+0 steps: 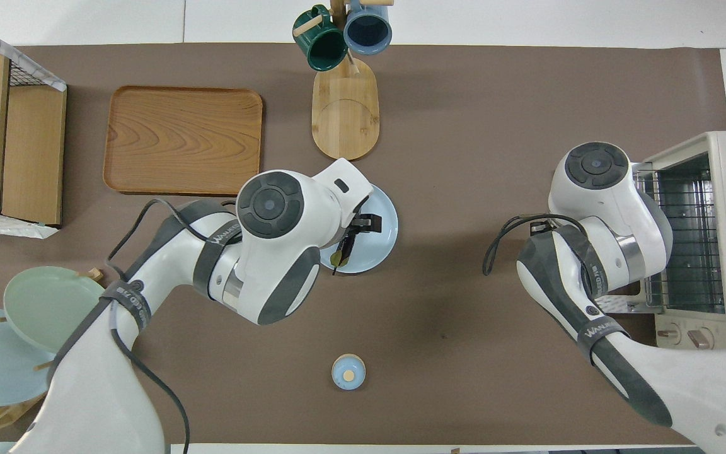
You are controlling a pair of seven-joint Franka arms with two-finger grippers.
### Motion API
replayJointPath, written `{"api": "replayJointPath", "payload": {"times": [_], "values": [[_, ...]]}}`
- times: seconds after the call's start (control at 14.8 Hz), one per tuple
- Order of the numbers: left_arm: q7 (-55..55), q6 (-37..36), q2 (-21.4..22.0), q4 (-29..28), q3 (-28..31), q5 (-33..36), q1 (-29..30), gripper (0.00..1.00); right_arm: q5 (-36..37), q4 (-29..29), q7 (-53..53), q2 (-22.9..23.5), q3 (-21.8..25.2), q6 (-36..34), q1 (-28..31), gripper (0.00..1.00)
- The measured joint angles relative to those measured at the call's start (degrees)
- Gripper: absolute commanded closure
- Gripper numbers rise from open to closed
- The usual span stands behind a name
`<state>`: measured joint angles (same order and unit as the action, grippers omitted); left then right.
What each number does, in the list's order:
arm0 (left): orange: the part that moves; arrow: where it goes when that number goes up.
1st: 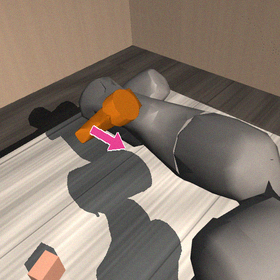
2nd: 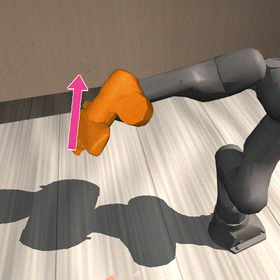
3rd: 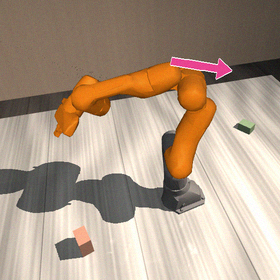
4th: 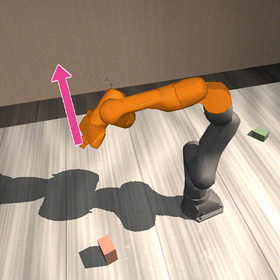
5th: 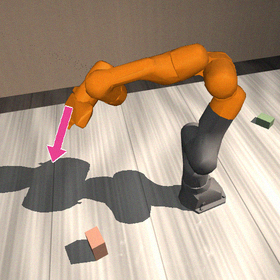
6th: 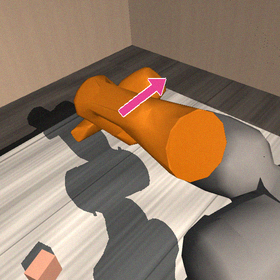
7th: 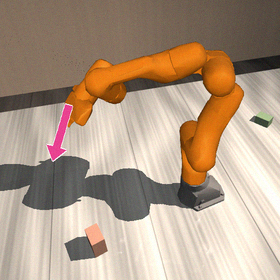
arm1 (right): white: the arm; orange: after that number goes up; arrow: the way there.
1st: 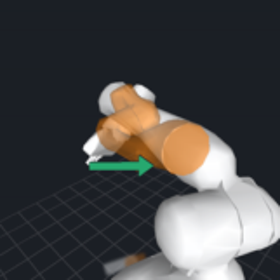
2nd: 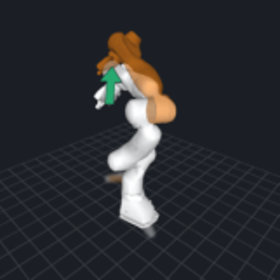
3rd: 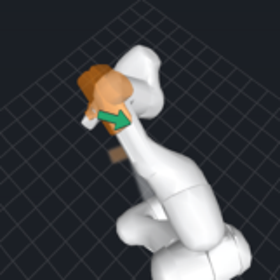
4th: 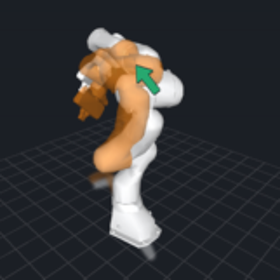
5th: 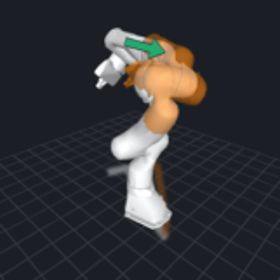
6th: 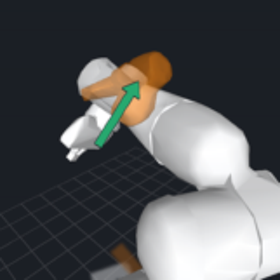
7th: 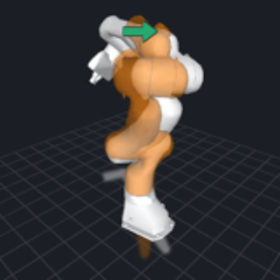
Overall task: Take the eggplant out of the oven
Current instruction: 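Reach the left gripper to the eggplant while the right gripper withdraws, then grasp the eggplant with the left gripper and lift it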
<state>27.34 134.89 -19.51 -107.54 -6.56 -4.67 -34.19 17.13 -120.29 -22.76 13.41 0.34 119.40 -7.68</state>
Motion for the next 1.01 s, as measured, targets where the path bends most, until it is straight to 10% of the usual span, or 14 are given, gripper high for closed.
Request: {"api": "replayJointPath", "payload": {"times": [0.34, 0.81, 1.01], "values": [[-0.21, 1.57, -3.81, 0.05, 0.01, 2.99, -1.47, 0.04, 2.63, 1.17, 5.17, -0.54, -1.28, -2.92, 0.06, 1.00], [-0.21, 1.89, -3.87, 0.05, 0.19, 3.08, -1.68, 1.00, 2.46, 9.42, 21.02, -8.60, -1.57, -17.91, 5.99, 1.00], [-0.21, 1.92, -3.87, 0.12, 0.66, 3.09, -1.49, 1.00, 3.70, 9.99, 26.04, -10.66, -1.02, -18.35, 10.01, 1.00]]}}
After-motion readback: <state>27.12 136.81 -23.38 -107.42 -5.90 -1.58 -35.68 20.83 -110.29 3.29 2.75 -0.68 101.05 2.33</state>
